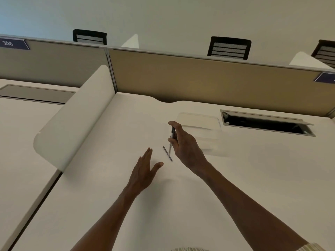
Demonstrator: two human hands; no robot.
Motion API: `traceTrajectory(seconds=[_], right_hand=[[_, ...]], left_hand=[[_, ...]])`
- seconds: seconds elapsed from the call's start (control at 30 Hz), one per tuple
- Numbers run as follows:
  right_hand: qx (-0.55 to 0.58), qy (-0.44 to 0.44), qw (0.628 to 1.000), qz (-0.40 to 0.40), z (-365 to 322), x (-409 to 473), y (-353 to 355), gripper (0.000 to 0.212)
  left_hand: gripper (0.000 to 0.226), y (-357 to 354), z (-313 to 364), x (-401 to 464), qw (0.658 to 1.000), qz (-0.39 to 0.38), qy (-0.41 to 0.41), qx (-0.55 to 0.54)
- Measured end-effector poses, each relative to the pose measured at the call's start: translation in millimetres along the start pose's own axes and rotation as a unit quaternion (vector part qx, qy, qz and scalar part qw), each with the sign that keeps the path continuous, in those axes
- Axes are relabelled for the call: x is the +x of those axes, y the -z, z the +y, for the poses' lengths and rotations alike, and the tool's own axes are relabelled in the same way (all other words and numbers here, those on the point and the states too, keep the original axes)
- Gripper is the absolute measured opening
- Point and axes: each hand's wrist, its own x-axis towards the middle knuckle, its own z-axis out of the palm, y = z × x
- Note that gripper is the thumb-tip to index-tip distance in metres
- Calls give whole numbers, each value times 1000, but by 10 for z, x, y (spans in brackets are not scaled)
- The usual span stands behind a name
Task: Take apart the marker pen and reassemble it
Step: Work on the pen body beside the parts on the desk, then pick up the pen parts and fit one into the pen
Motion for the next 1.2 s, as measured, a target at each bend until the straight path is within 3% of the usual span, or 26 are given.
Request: traceTrajectory(seconds=[0.17, 0.37, 0.53, 0.63, 0.7, 0.77, 0.97, 1.2], right_hand=[[-7, 16, 1000, 2, -43, 35, -7, 60], [34, 9, 999, -21, -91, 98, 46, 55], [100, -20, 994, -36, -70, 134, 104, 61], [134, -54, 989, 21, 43, 169, 137, 40], [88, -52, 992, 67, 177, 177, 145, 14], [37, -65, 993, 89, 331, 158, 123, 11], [-51, -193, 980, 1, 721, 14, -40, 22], [-80, -256, 957, -114, 955, -88, -367, 20]], left_hand=[[60, 131, 385, 19, 988, 86, -73, -101], [30, 188, 676, 75, 961, 149, -104, -210], [21, 186, 678, 144, 949, 185, -70, -248], [24, 184, 652, 161, 948, 185, -45, -255], [22, 179, 621, 168, 950, 189, -37, -246], [16, 175, 584, 171, 953, 195, -36, -229], [14, 181, 506, 216, 948, 207, -16, -240], [16, 220, 447, 307, 940, 217, 2, -263]])
